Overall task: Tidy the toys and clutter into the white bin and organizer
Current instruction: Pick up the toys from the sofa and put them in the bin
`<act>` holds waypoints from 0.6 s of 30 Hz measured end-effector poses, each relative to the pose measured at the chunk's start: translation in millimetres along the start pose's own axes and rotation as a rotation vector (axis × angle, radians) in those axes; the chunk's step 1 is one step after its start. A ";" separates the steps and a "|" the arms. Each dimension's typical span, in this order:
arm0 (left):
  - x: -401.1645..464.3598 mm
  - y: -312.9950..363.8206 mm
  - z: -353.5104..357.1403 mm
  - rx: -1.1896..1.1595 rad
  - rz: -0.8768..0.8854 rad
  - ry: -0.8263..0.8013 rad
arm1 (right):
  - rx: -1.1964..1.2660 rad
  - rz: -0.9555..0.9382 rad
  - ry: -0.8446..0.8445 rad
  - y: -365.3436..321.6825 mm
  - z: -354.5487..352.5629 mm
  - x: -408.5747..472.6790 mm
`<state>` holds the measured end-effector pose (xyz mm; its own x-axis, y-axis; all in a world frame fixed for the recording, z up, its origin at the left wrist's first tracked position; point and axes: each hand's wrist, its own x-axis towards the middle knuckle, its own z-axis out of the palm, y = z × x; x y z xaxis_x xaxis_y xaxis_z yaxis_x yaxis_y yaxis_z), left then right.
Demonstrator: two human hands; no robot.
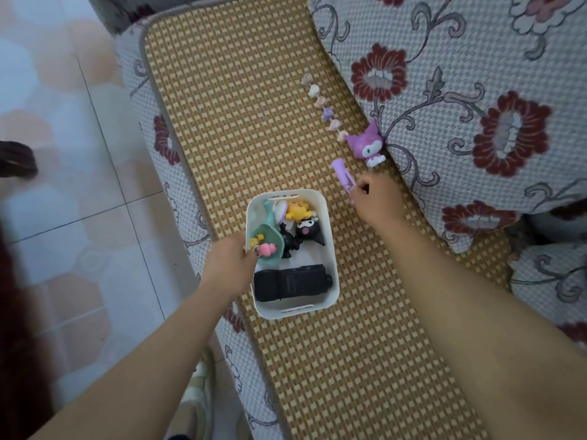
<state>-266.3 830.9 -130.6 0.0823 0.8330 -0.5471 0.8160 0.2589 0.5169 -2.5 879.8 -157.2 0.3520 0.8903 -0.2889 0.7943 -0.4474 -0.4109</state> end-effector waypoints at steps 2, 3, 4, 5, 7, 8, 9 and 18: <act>-3.4 3.5 2.0 -0.027 -0.014 0.000 | 0.230 -0.012 0.001 -13.2 -19.3 -15.9; -5.9 6.6 2.8 -0.029 -0.022 0.000 | 0.330 -0.023 -0.024 -22.7 -29.7 -27.9; -8.7 10.4 3.3 -0.035 -0.028 -0.002 | 0.404 -0.034 -0.074 -32.4 -38.0 -40.9; -10.8 14.1 3.8 -0.049 -0.029 -0.003 | 0.438 -0.055 -0.137 -42.3 -44.2 -54.4; -14.2 22.6 4.1 -0.065 -0.023 -0.007 | 0.409 -0.120 -0.234 -58.0 -46.4 -78.3; -15.8 26.9 3.4 -0.070 -0.021 -0.010 | 0.364 -0.136 -0.266 -63.7 -42.3 -87.1; -18.5 33.8 1.8 -0.083 -0.014 -0.012 | 0.309 -0.138 -0.289 -68.4 -40.1 -95.3; -19.8 49.8 -23.5 -0.159 -0.004 0.000 | 0.223 -0.103 -0.404 -92.6 -39.8 -112.2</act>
<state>-240.7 838.8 -78.5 0.0793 0.8320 -0.5491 0.7151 0.3363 0.6128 -95.8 824.7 -52.3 0.0212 0.8463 -0.5322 0.6739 -0.4053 -0.6177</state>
